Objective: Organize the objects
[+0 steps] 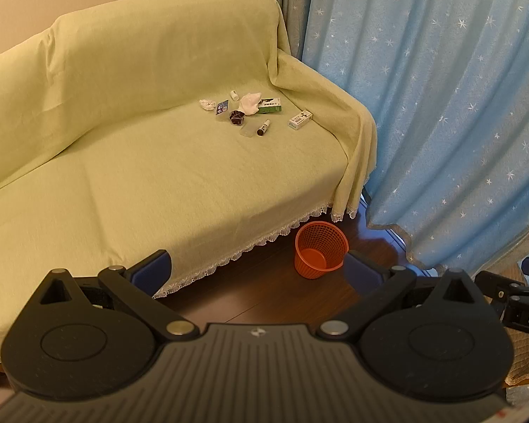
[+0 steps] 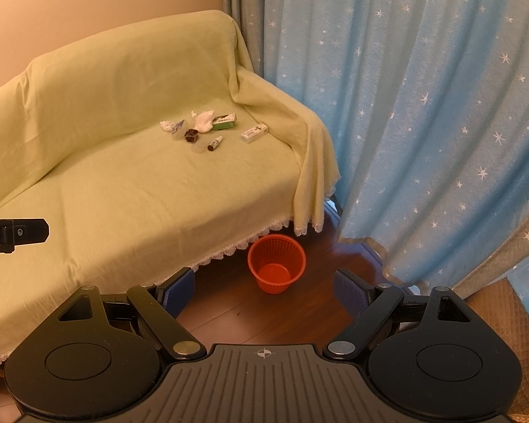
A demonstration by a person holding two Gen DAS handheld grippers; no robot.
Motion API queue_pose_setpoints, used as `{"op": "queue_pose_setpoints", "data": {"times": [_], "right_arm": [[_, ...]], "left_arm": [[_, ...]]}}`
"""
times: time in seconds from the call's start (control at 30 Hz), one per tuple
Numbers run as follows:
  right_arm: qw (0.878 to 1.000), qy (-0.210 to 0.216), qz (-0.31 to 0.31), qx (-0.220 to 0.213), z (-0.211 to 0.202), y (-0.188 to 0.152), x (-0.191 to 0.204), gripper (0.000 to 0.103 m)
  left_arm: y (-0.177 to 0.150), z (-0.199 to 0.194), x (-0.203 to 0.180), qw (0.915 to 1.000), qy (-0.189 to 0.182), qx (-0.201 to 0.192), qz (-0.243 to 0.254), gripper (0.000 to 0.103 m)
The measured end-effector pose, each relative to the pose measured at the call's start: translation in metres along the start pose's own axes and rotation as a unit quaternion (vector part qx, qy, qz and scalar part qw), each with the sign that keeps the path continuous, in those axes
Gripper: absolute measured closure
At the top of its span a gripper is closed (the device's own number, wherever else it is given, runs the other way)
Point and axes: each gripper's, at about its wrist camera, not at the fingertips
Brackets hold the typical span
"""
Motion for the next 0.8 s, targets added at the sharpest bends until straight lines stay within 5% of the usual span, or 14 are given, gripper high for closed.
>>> {"op": "queue_pose_setpoints", "data": {"times": [0.8], "right_arm": [[1.000, -0.006, 0.002, 0.003, 0.0060, 0.0032, 0.0088, 0.019]], "left_arm": [[0.0047, 0.0033, 0.0050, 1.0000, -0.002, 0.005, -0.005, 0.001]]}}
Point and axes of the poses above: each gripper's, at about its wrist camera, not at the fingertips, and z roughly the way its jaws point, x to its left, y to its top, and after that the axes turned 12 degrees about x, right-handed
